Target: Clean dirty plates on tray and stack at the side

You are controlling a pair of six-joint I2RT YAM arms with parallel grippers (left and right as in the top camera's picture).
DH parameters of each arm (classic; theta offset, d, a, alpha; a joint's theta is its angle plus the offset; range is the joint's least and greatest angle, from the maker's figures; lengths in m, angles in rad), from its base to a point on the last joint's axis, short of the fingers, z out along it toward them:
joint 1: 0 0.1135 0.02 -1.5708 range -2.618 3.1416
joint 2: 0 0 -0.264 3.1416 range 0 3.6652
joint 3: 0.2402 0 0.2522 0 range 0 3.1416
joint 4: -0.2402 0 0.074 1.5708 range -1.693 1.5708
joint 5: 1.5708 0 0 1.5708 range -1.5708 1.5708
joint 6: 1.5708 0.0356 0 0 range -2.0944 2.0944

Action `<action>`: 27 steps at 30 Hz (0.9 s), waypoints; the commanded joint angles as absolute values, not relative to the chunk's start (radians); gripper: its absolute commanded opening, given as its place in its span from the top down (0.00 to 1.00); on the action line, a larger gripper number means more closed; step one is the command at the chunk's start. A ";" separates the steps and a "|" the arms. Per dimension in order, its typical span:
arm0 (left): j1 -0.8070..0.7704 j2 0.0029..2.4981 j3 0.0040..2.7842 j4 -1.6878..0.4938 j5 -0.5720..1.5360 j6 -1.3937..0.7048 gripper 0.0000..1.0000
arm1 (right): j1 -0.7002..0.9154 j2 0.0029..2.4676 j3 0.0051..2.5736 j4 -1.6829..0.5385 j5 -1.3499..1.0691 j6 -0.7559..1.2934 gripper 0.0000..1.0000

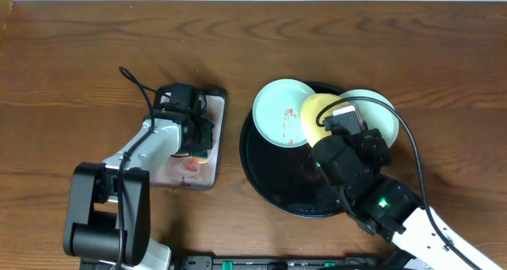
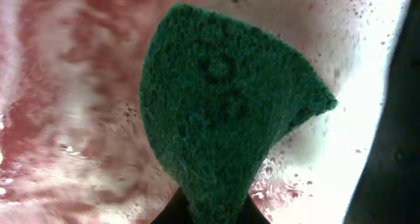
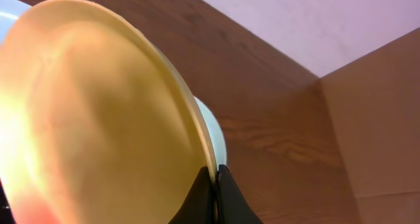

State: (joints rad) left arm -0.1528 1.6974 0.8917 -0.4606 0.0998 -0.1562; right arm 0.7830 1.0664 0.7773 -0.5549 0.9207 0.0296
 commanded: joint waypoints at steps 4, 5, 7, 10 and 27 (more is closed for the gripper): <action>-0.147 1.647 0.881 -0.485 0.040 -0.149 0.89 | 0.824 1.057 0.799 -0.524 0.992 -0.060 0.99; -0.147 1.641 0.881 -0.489 0.040 -0.149 0.69 | 0.830 1.057 0.799 -0.515 0.992 -0.066 0.99; -0.147 1.631 0.881 -0.498 0.040 -0.150 0.39 | 0.842 1.057 0.799 -0.505 0.995 -0.069 0.99; -0.147 1.606 0.882 -0.511 0.040 -0.150 0.28 | 0.851 1.057 0.799 -0.505 0.998 -0.068 0.99; -0.147 1.608 0.881 -0.514 0.040 -0.150 0.40 | 0.851 1.056 0.799 -0.505 0.999 -0.046 0.99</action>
State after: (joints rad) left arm -0.1516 1.5654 0.8913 -0.5095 0.0521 -0.1558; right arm 0.8440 1.0664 0.7773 -0.5102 0.9672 -0.0593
